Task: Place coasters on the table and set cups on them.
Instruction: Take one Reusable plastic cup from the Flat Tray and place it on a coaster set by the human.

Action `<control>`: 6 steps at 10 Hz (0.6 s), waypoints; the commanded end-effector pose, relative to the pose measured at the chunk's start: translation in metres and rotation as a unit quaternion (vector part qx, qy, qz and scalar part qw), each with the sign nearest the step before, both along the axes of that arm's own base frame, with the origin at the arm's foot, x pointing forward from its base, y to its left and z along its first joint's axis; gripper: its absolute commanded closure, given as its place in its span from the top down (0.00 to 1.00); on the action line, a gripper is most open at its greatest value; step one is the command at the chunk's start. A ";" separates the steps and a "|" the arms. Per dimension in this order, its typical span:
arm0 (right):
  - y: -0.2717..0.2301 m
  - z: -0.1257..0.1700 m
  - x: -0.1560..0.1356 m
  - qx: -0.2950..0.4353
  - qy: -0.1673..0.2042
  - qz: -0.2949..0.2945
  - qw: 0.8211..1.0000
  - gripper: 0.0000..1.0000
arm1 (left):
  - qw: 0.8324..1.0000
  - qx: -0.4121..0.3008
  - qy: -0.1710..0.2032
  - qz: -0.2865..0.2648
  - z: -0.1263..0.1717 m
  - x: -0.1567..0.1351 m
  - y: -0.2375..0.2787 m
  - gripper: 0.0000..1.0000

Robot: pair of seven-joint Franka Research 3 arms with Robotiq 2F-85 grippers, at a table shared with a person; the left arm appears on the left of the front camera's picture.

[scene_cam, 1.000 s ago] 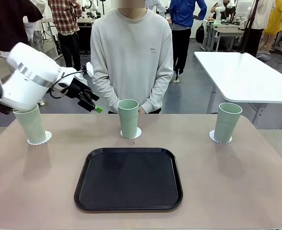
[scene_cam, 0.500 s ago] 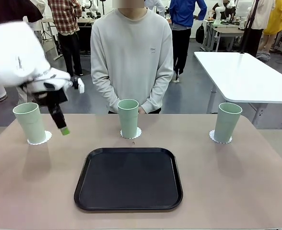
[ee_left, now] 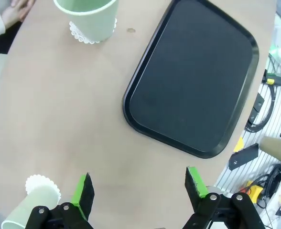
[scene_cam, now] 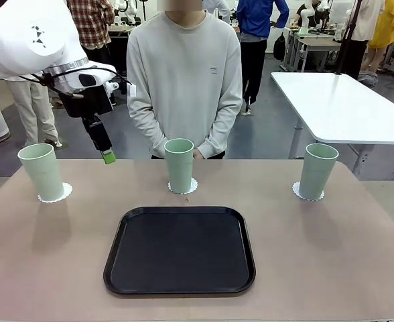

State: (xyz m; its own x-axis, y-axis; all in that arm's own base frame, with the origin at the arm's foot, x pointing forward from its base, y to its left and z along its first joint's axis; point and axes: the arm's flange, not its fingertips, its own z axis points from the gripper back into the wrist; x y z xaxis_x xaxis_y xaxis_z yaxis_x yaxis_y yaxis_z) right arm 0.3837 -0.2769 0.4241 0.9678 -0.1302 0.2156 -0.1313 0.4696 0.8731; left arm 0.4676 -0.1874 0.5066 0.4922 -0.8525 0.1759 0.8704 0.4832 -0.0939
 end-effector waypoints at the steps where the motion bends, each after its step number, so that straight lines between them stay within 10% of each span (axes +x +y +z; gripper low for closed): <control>1: -0.002 0.001 0.000 -0.003 0.006 0.005 1.000 1.00 | 1.000 0.006 -0.002 -0.009 0.010 -0.010 -0.004 1.00; 6: -0.002 0.001 0.000 -0.003 0.006 0.005 1.000 1.00 | 1.000 0.006 -0.002 -0.009 0.010 -0.010 -0.004 1.00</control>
State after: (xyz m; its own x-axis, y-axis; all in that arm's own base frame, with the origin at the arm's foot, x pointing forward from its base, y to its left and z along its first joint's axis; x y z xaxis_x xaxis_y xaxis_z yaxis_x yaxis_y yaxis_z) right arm 0.3837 -0.2769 0.4241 0.9678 -0.1302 0.2156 -0.1314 0.4696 0.8731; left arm 0.4602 -0.1915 0.5148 0.4789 -0.8602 0.1753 0.8779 0.4702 -0.0907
